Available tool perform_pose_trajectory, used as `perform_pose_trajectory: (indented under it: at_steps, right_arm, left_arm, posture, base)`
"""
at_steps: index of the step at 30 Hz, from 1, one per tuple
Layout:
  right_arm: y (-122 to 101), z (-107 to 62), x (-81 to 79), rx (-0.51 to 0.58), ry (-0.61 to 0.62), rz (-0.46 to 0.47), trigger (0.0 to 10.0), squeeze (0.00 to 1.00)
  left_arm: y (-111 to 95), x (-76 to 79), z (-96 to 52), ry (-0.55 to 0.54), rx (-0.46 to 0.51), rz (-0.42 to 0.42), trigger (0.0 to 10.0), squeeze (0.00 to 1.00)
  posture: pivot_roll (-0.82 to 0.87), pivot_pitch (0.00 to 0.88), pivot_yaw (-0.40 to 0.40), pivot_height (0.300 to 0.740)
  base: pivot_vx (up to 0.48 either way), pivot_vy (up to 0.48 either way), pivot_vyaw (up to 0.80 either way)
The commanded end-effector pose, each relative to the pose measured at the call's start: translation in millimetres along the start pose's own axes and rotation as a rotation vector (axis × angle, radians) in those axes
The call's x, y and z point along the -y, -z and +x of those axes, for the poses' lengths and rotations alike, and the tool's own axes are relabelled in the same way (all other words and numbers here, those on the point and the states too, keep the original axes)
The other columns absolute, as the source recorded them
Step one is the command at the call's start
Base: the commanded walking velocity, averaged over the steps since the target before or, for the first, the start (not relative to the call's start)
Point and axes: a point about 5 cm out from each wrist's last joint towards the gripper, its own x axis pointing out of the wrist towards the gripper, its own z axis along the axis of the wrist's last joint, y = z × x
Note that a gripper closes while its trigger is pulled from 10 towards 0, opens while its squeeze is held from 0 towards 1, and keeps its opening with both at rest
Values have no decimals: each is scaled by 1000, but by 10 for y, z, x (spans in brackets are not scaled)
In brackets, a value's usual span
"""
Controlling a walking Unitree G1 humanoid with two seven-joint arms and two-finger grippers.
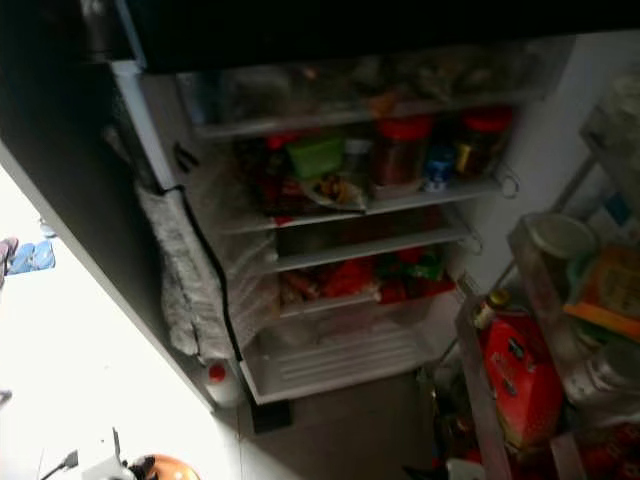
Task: Restocking fridge
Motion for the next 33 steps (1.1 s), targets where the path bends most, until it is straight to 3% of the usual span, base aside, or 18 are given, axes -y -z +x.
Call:
perform_pose_trajectory:
  at_steps: [1,6,14,16,17,21,33]
  right_arm:
    - [7,16,-113,-11,-1,-8,10000,0]
    - [1,39,-404,-11,-25,-26,10000,0]
    - [-1,41,-446,-8,-5,-50,10000,0]
    - [-48,44,-306,8,77,-92,10000,0]
    - [-89,42,-158,13,137,-132,10000,0]
    - [-186,30,90,32,198,-132,10000,0]
    - [-239,33,100,59,231,-135,10000,0]
  left_arm:
    - [179,-51,-27,-17,-70,12,10000,0]
    - [178,-53,-27,-16,-69,8,10000,0]
    - [176,-53,-27,-15,-68,7,10000,0]
    - [179,-51,-27,-13,-67,3,10000,0]
    - [180,-50,-28,-13,-67,1,10000,0]
    - [180,-55,-28,-13,-66,-2,10000,0]
    - [172,-58,-27,-10,-65,-2,10000,0]
  posture:
    - [-2,59,28,740]
    - [0,59,28,740]
    - [-2,61,29,740]
    - [0,62,27,740]
    - [2,62,26,740]
    - [3,62,26,740]
    - [-1,63,28,740]
  base:
    - [0,0,0]
    - [0,0,0]
    - [0,0,0]
    - [0,0,0]
    - [0,0,0]
    - [0,0,0]
    - [0,0,0]
